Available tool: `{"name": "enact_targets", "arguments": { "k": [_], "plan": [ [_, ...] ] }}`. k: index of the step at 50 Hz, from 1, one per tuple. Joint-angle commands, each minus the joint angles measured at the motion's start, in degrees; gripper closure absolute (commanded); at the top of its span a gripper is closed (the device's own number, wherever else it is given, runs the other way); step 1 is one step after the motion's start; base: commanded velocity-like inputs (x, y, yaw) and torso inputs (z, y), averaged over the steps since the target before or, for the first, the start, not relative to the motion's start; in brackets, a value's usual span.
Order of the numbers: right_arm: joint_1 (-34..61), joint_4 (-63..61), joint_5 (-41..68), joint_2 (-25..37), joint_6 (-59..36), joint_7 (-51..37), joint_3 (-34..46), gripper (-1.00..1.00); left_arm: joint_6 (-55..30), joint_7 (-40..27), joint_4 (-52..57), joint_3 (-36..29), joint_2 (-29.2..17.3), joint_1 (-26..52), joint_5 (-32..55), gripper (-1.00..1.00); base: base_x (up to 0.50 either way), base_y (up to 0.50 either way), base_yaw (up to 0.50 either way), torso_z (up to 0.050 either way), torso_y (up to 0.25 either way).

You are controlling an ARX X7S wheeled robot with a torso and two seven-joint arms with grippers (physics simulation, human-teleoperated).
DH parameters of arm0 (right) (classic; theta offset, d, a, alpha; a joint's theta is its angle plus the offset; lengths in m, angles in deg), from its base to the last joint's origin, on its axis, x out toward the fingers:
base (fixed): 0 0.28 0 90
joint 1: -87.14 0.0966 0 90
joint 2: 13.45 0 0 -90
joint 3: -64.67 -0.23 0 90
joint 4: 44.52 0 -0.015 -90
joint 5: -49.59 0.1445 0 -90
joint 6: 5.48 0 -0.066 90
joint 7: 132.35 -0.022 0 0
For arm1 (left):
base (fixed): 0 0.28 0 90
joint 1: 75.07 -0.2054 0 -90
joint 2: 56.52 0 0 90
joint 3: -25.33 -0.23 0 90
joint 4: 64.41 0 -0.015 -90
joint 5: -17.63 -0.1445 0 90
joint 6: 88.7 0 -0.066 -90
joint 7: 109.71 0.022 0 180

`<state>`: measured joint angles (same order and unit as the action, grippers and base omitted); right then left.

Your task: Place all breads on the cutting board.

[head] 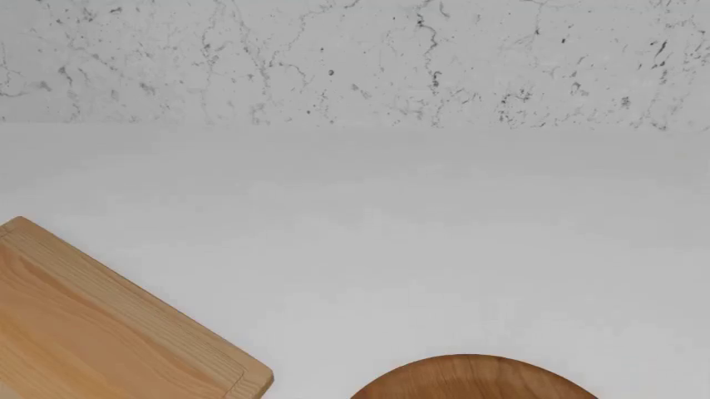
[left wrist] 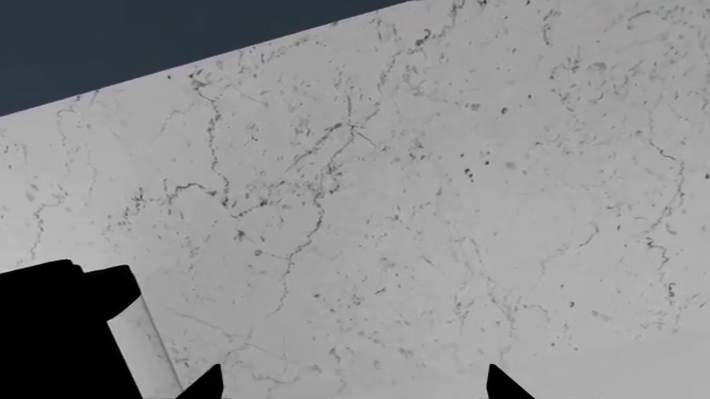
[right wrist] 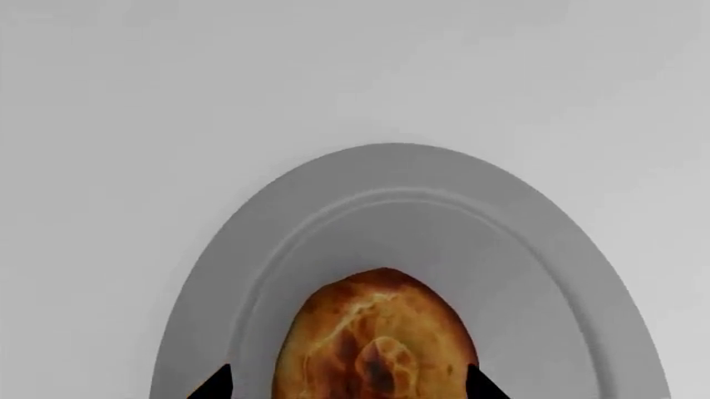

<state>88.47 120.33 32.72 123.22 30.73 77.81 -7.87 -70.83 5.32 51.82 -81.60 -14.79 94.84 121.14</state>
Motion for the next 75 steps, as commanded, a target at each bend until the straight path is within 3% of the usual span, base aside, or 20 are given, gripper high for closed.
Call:
{"name": "enact_targets", "arguments": {
  "k": [1,18,40,75],
  "plan": [
    [-1.85,0.03,4.40,-0.50,-0.02,-2.71,1.86,-1.00,0.22,-0.07,-0.28,-0.82,0.20,0.14,-0.08,-1.00,0.00,0.00,0.00,0.000,0.000],
    [0.81,-0.08,6.62,3.26,0.35,-1.01,8.15,-1.00,1.05,3.00,-0.18,-1.23,1.14,-1.48,-4.08,-1.00,0.00,0.00,0.00,0.000,0.000],
    [-0.38,0.08,11.03,2.41,0.53,-2.04,10.67,-1.00,1.57,3.49,0.10,-1.45,0.07,-1.76,-4.48,-1.00,0.00,0.00,0.00,0.000,0.000],
    [-7.55,0.12,16.90,0.73,0.74,-10.53,9.50,-1.00,3.27,9.75,-1.94,-4.26,2.01,-4.53,-14.06,-1.00,0.00,0.00,0.00,0.000,0.000]
  ]
}}
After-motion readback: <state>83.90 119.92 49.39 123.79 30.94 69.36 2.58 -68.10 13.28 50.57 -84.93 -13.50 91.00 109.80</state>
